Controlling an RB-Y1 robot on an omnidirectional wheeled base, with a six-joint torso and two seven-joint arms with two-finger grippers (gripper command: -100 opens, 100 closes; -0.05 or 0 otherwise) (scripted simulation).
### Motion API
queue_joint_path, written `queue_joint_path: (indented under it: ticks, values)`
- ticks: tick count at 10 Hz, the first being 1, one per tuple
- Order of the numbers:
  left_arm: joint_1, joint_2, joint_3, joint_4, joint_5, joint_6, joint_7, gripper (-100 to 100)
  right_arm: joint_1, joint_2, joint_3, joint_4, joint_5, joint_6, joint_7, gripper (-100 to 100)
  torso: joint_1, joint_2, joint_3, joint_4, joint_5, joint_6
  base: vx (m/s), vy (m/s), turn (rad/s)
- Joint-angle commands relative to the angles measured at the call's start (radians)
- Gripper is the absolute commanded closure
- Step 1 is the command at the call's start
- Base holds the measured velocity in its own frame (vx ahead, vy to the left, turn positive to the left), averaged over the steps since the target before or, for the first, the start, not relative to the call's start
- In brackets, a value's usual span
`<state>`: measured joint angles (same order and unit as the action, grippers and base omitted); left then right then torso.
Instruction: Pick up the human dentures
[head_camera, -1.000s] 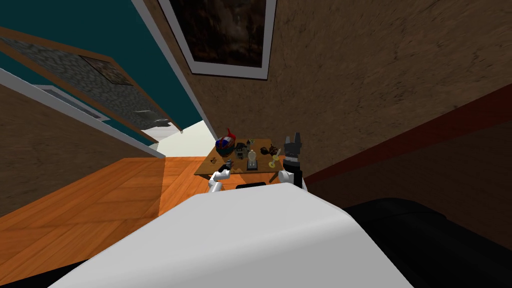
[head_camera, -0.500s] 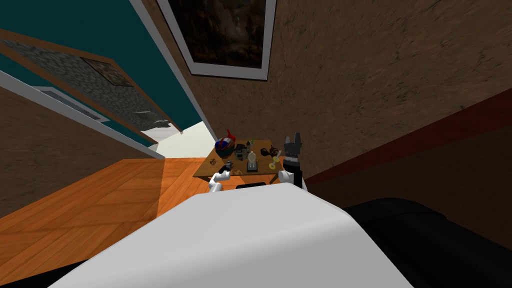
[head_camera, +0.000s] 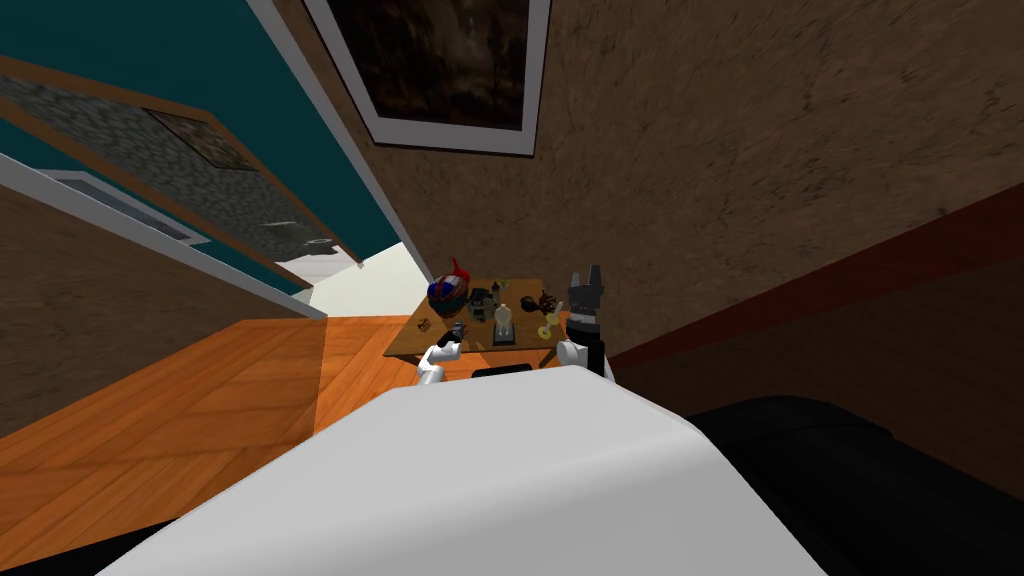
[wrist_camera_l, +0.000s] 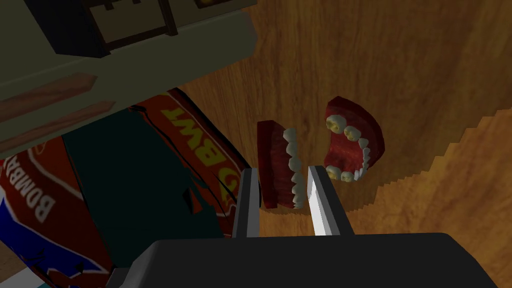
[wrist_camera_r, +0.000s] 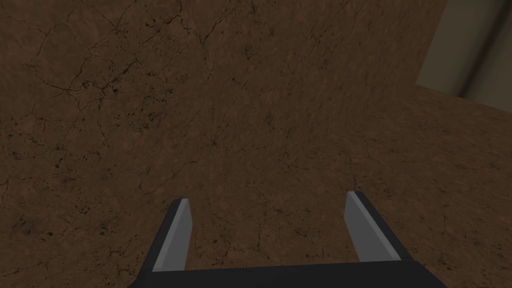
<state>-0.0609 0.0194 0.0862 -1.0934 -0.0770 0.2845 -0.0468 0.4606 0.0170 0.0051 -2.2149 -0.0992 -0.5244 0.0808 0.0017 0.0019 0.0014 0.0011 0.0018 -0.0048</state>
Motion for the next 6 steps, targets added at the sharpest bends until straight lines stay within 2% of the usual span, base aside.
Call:
queue_joint_path:
  ticks: [1, 2, 3, 4, 5, 6]
  values:
    - [0.0, 0.0, 0.0, 0.0, 0.0, 0.0, 0.0, 100, 0.0, 0.0, 0.0, 0.0, 0.0, 0.0, 0.0, 0, 0.0, 0.0, 0.0, 0.0, 0.0, 0.0, 0.0, 0.0, 0.0]
    - [0.0, 0.0, 0.0, 0.0, 0.0, 0.0, 0.001, 0, 0.0, 0.0, 0.0, 0.0, 0.0, 0.0, 0.0, 0, 0.0, 0.0, 0.0, 0.0, 0.0, 0.0, 0.0, 0.0, 0.0]
    - [0.0, -0.005, 0.005, -0.03, 0.003, 0.028, 0.006, 100, 0.0, 0.0, 0.0, 0.0, 0.0, 0.0, 0.0, 0, 0.0, 0.0, 0.0, 0.0, 0.0, 0.0, -0.064, -0.004, 0.026]
    - [0.0, -0.006, 0.005, -0.044, 0.002, 0.041, 0.005, 100, 0.0, 0.0, 0.0, 0.0, 0.0, 0.0, 0.0, 0, 0.0, 0.004, 0.002, 0.001, -0.001, 0.0, -0.109, 0.0, 0.015]
    - [0.0, -0.004, 0.004, -0.033, 0.005, 0.027, 0.006, 100, 0.0, 0.0, 0.0, 0.0, 0.0, 0.0, 0.0, 0, -0.001, 0.007, 0.004, 0.001, -0.001, 0.0, -0.049, 0.002, 0.004]
    - [0.001, -0.004, 0.004, -0.035, 0.005, 0.031, 0.007, 0, 0.0, 0.0, 0.0, 0.0, 0.0, 0.0, 0.0, 0, -0.001, 0.005, 0.003, 0.001, -0.001, 0.001, -0.009, 0.0, 0.002]
